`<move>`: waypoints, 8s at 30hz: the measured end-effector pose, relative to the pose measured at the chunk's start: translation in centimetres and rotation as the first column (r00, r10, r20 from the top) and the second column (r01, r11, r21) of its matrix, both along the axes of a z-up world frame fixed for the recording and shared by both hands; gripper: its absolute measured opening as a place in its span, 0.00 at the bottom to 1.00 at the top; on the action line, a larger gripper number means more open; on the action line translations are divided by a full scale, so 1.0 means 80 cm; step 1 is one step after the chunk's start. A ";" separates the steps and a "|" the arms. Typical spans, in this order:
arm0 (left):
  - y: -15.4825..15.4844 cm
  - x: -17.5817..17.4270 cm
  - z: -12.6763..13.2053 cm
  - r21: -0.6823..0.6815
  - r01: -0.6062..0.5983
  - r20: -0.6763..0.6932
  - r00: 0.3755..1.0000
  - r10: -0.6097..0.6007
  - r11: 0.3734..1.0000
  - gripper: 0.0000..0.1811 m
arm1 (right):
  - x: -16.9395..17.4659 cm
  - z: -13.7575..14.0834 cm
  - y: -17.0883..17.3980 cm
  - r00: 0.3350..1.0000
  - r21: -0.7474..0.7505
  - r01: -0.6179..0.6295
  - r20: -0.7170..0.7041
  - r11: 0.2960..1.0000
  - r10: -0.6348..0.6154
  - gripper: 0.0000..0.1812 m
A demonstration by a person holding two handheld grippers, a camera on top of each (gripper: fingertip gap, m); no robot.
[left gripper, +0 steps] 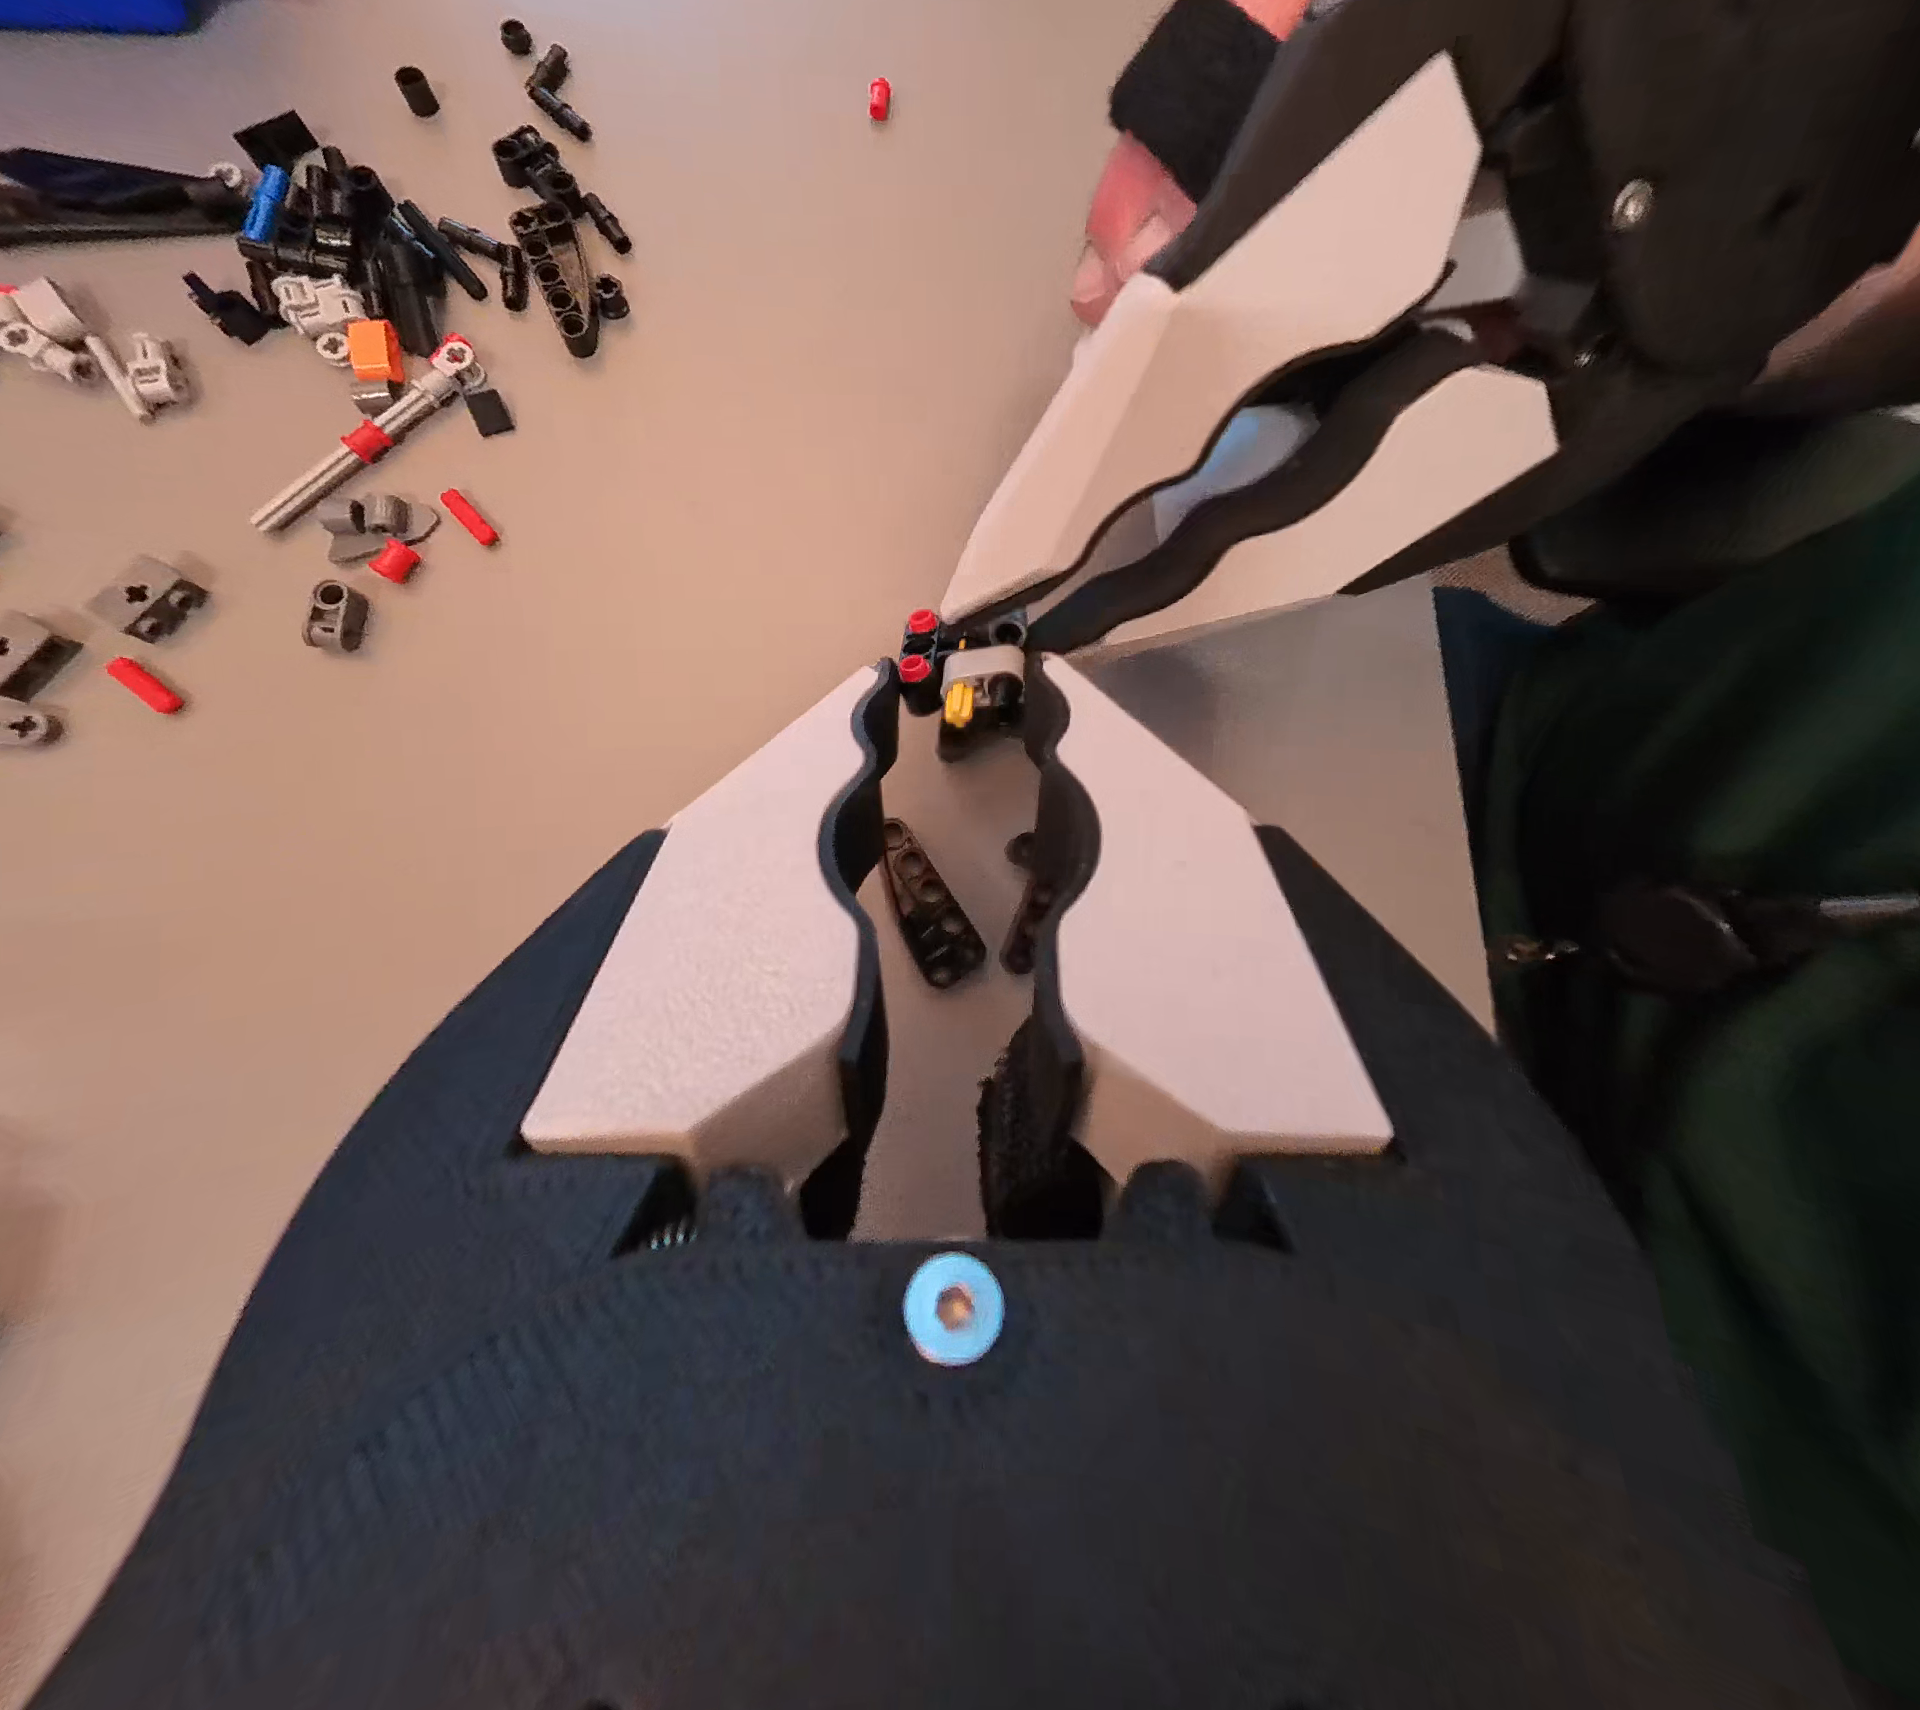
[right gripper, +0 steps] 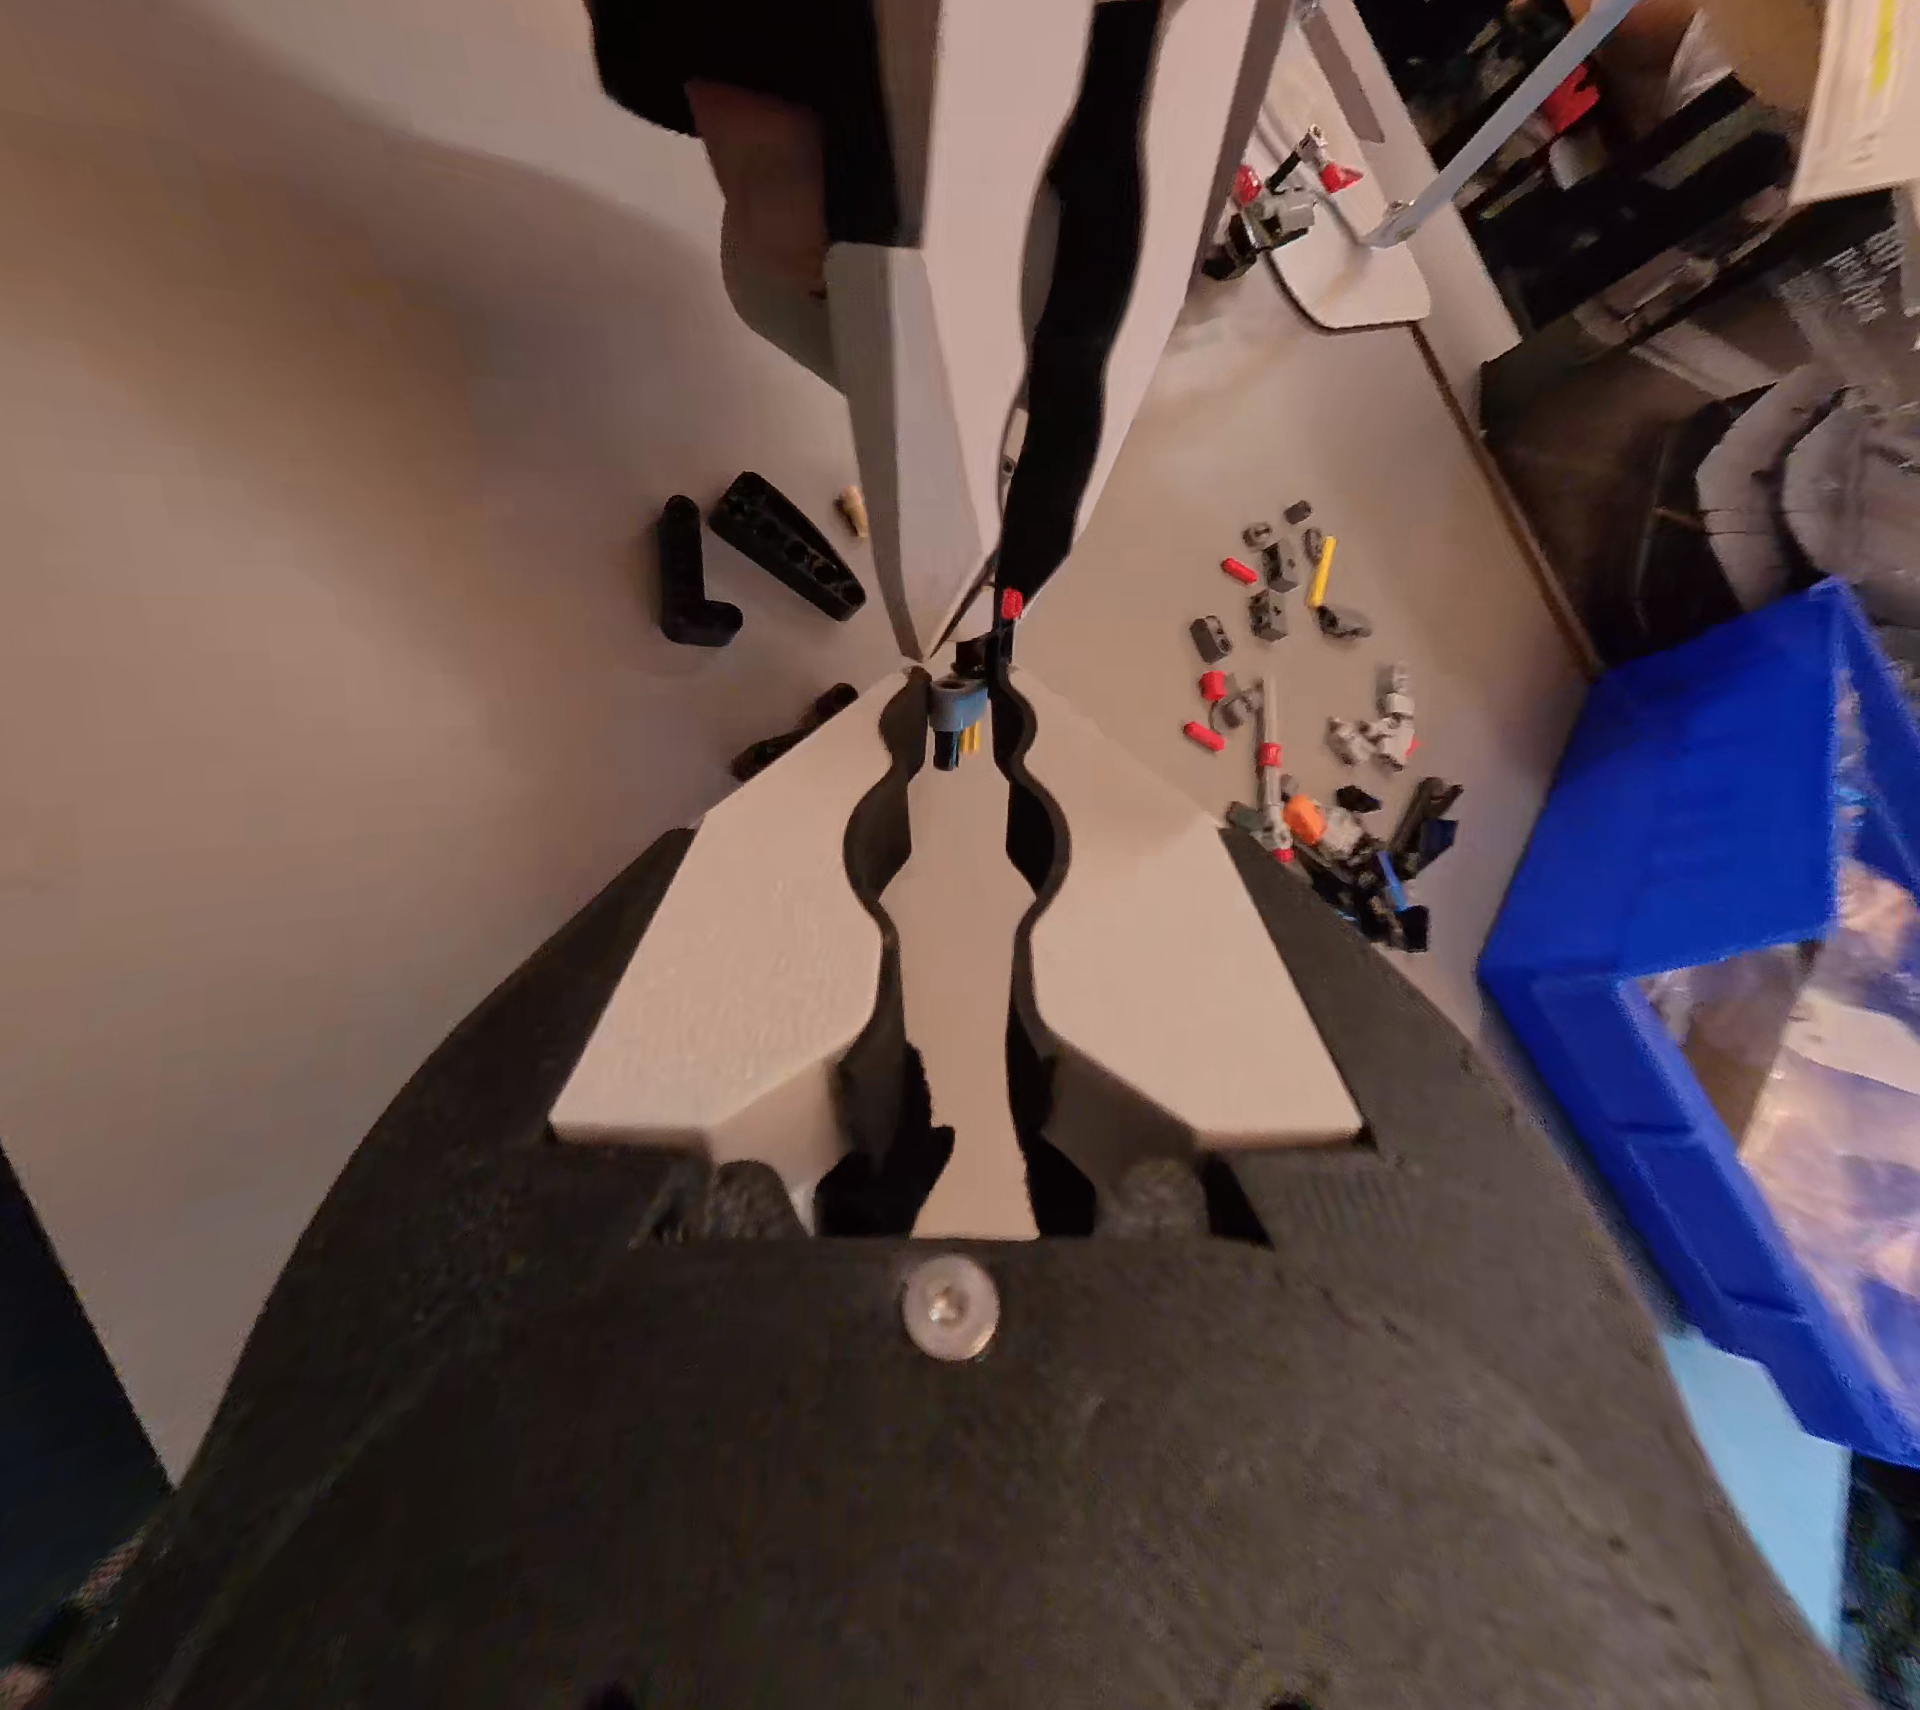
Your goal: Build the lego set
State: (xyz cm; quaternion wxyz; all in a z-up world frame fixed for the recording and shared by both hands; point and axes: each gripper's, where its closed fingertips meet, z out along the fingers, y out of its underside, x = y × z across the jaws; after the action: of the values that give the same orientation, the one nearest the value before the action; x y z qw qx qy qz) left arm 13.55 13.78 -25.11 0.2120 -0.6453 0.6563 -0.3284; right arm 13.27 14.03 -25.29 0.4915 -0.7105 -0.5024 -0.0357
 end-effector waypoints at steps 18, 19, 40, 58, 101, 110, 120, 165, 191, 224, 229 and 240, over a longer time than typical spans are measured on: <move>0.003 -0.007 -0.010 -0.001 0.022 0.081 0.997 -0.022 1.000 0.18 | 0.044 0.018 -0.002 0.970 -0.070 0.063 -0.230 0.996 -0.077 0.03; 0.000 -0.005 -0.014 0.025 0.037 0.077 0.996 -0.039 0.999 0.19 | 0.045 0.019 -0.004 0.966 -0.078 0.060 -0.247 0.995 -0.077 0.03; -0.017 0.013 -0.048 0.250 -0.003 -0.002 1.000 0.003 0.968 0.19 | 0.055 0.025 -0.021 0.908 -0.176 -0.006 -0.413 0.984 -0.069 0.03; -0.025 0.030 0.052 -0.035 -0.011 0.387 0.922 0.024 0.999 0.11 | 0.036 0.069 -0.028 0.581 -0.299 -0.271 -0.809 0.915 -0.092 0.03; -0.029 0.024 0.023 -0.072 0.354 0.180 0.924 -0.337 0.933 0.04 | 0.016 0.035 -0.028 0.700 -0.518 -0.296 -0.689 0.803 -0.186 0.06; -0.028 0.020 0.010 -0.066 0.400 0.146 0.910 -0.388 0.914 0.04 | 0.019 0.012 -0.028 0.771 -0.556 -0.222 -0.603 0.801 -0.204 0.06; -0.028 0.018 0.001 -0.043 0.455 0.125 0.886 -0.447 0.890 0.04 | 0.017 0.001 -0.030 0.804 -0.555 -0.144 -0.548 0.820 -0.230 0.02; -0.025 0.022 -0.029 0.055 0.593 0.045 0.803 -0.595 0.804 0.04 | 0.021 -0.026 -0.028 0.732 -0.572 0.147 -0.486 0.807 -0.478 0.02; -0.027 0.017 -0.033 0.210 0.607 0.023 0.781 -0.624 0.767 0.04 | 0.018 -0.029 -0.031 0.835 -0.370 0.287 -0.356 0.884 -0.420 0.02; -0.015 0.016 -0.029 0.184 0.538 -0.085 0.842 -0.532 0.822 0.19 | 0.035 -0.014 -0.037 0.788 -0.510 0.142 -0.460 0.848 -0.409 0.10; -0.017 -0.029 -0.009 0.188 0.490 -0.075 0.871 -0.485 0.851 0.17 | 0.052 0.011 -0.042 0.796 -0.452 0.168 -0.463 0.876 -0.391 0.10; -0.029 -0.055 -0.049 0.298 0.427 -0.186 0.903 -0.387 0.854 0.08 | 0.029 0.014 -0.049 0.824 -0.407 0.135 -0.461 0.903 -0.331 0.08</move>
State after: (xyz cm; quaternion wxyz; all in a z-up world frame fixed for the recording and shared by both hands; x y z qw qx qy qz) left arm 9.18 11.47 -29.01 0.2034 -0.4650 0.8353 -0.2114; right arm 15.61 10.11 -24.20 0.4631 -0.8272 -0.2568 0.1881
